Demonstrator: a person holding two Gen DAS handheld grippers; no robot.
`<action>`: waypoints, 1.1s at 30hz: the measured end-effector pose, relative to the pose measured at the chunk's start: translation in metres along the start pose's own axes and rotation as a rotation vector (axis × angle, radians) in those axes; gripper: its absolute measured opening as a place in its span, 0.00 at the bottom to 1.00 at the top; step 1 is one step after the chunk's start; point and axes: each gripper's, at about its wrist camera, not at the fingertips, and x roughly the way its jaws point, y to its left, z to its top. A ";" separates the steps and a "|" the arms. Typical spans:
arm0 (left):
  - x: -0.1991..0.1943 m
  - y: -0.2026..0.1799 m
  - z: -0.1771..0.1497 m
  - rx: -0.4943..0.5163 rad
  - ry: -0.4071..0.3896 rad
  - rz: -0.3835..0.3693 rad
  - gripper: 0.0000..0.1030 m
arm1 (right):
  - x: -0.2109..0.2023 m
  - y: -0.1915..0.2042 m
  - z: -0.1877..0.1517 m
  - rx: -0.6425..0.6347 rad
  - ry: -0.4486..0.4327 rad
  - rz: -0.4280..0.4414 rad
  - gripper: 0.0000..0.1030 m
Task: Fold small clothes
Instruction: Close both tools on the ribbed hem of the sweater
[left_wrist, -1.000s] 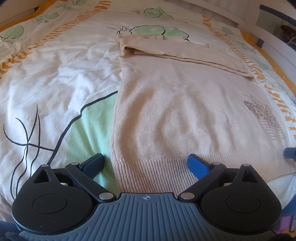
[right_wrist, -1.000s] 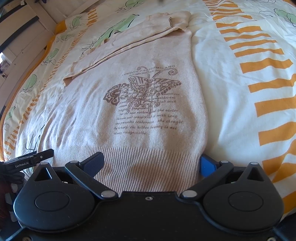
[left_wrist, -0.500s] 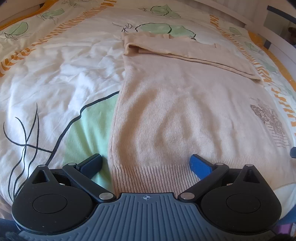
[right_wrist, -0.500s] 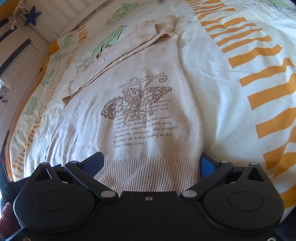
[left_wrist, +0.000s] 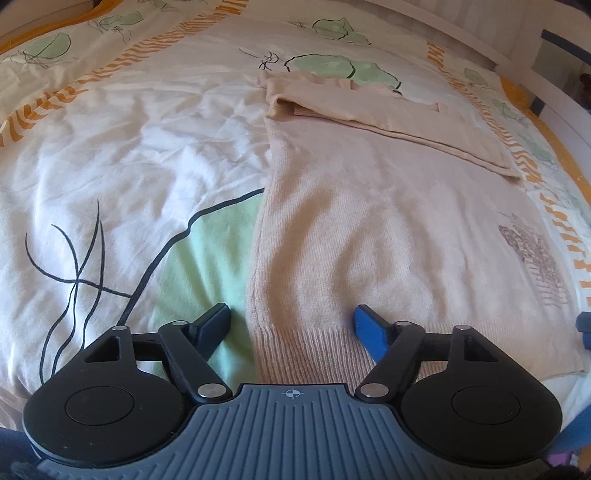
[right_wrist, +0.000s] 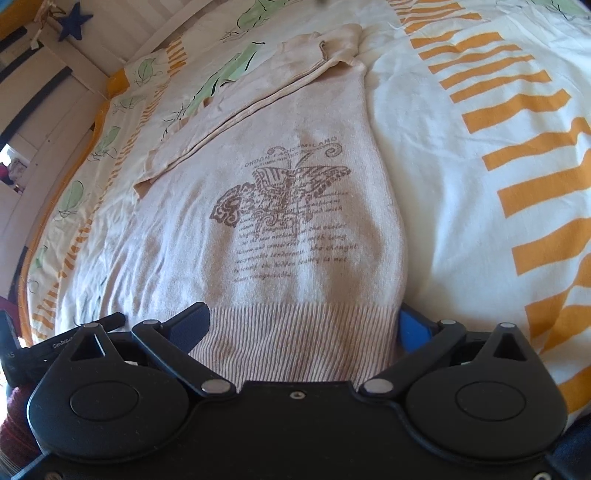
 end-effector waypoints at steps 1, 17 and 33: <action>-0.002 0.003 0.000 -0.018 0.006 -0.008 0.66 | -0.002 -0.001 0.000 0.008 0.000 0.005 0.98; -0.012 0.030 -0.004 -0.144 0.025 -0.096 0.11 | -0.009 -0.007 -0.005 0.022 0.003 0.029 0.35; -0.023 0.023 0.006 -0.146 -0.092 -0.142 0.06 | -0.019 0.007 0.002 -0.036 -0.112 0.185 0.25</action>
